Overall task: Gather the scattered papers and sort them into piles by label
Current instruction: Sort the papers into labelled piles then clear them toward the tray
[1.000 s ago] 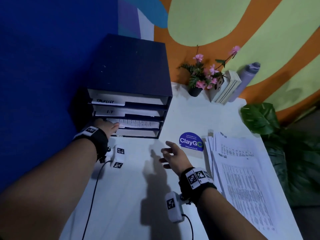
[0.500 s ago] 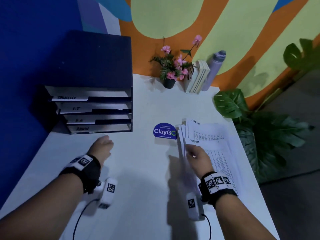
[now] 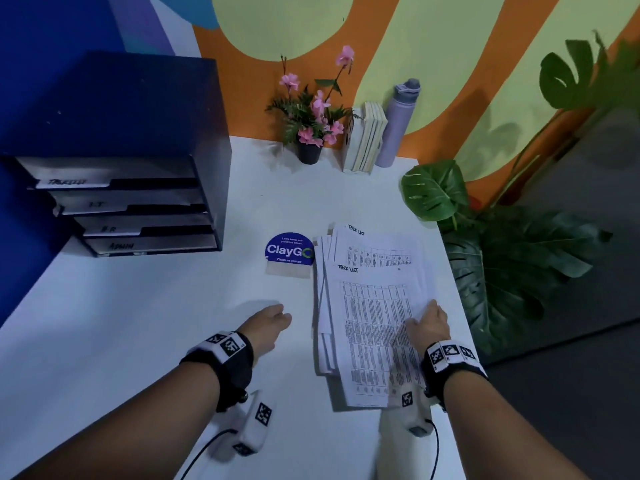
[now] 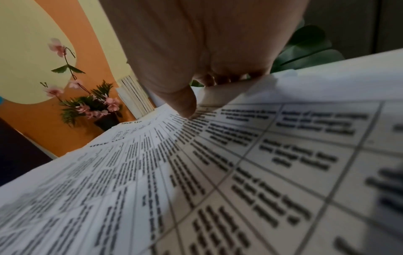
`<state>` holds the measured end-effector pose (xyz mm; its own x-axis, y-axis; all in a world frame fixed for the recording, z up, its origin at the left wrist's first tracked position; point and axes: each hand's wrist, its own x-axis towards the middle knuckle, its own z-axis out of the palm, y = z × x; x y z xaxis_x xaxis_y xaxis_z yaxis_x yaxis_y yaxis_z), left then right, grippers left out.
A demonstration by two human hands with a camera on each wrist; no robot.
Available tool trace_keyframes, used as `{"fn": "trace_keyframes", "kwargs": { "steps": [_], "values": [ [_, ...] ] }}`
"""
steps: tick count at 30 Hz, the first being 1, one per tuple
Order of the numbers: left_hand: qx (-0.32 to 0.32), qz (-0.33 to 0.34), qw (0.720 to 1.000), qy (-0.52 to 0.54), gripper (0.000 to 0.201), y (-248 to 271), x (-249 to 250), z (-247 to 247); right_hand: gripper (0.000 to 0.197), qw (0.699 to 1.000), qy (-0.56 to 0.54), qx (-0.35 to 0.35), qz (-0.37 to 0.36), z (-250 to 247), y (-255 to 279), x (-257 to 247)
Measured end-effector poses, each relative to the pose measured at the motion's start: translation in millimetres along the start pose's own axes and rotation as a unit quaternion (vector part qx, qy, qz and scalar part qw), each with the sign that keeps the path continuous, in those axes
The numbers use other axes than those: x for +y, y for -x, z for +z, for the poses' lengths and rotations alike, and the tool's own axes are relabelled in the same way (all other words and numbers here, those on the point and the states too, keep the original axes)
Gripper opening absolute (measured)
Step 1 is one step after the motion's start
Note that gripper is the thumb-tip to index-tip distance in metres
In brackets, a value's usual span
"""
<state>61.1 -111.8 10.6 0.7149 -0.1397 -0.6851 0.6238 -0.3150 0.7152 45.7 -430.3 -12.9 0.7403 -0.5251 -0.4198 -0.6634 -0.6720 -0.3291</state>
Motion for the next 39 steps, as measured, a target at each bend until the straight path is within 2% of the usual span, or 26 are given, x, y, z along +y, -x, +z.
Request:
{"fn": "trace_keyframes", "kwargs": {
  "steps": [6, 12, 15, 19, 21, 23, 25, 26, 27, 29, 31, 33, 36, 39],
  "values": [
    [0.001, 0.018, 0.999, -0.047, 0.060, -12.4, 9.6, 19.7, 0.072, 0.993, 0.088, 0.002, -0.077, 7.0, 7.1, -7.7],
    [0.103, 0.017, 0.993, -0.050, 0.063, -11.3, 12.5, 5.6, 0.060, 0.979, 0.050, 0.001, -0.199, 41.1, 34.0, -30.0],
    [0.131, 0.015, 0.988, -0.086, 0.056, -8.4, 4.5, -6.9, 0.052, 0.987, 0.002, 0.015, -0.161, 53.9, 43.9, -49.0],
    [0.130, 0.029, 0.978, -0.162, 0.044, 2.4, -3.6, -11.6, 0.042, 0.995, -0.026, 0.045, -0.090, 61.8, 51.9, -69.2],
    [0.124, 0.027, 0.974, -0.187, 0.031, 4.5, -11.0, -13.6, 0.041, 0.996, -0.008, 0.057, -0.070, 64.7, 55.4, -75.2],
    [0.120, 0.004, 0.972, -0.203, 0.010, 3.6, -18.1, -17.5, 0.040, 0.997, -0.003, 0.064, -0.052, 67.2, 58.2, -81.3],
    [0.132, -0.006, 0.975, -0.179, 0.008, 5.0, -20.3, -23.3, 0.043, 0.997, -0.044, 0.043, -0.048, 69.1, 58.7, -87.7],
    [0.136, -0.005, 0.978, -0.156, 0.013, 6.0, -19.8, -26.1, 0.048, 0.994, -0.103, 0.014, -0.041, 66.8, 60.5, -91.8],
    [0.140, -0.004, 0.982, -0.126, 0.025, 7.3, -19.8, -29.0, 0.053, 0.987, -0.158, -0.022, -0.035, 65.3, 60.8, -94.2],
    [0.142, -0.012, 0.988, -0.065, 0.051, 14.4, -19.9, -33.2, 0.053, 0.976, -0.197, -0.092, -0.033, 62.2, 66.1, -97.1],
    [0.168, -0.012, 0.984, -0.052, 0.063, 17.3, -25.9, -38.3, 0.035, 0.972, -0.186, -0.129, -0.068, 64.4, 73.8, -97.8],
    [0.190, 0.010, 0.981, -0.049, 0.069, 22.0, -33.8, -47.1, 0.018, 0.957, -0.226, -0.144, -0.107, 68.3, 84.9, -99.5],
    [0.206, 0.048, 0.976, -0.056, 0.062, 36.6, -38.4, -66.6, 0.009, 0.930, -0.309, -0.127, -0.154, 62.8, 105.3, -110.1],
    [0.259, 0.148, 0.954, 0.019, 0.048, 60.9, -28.4, -91.1, 0.013, 0.896, -0.373, -0.106, -0.216, 45.5, 124.2, -132.7]
  ]
}}
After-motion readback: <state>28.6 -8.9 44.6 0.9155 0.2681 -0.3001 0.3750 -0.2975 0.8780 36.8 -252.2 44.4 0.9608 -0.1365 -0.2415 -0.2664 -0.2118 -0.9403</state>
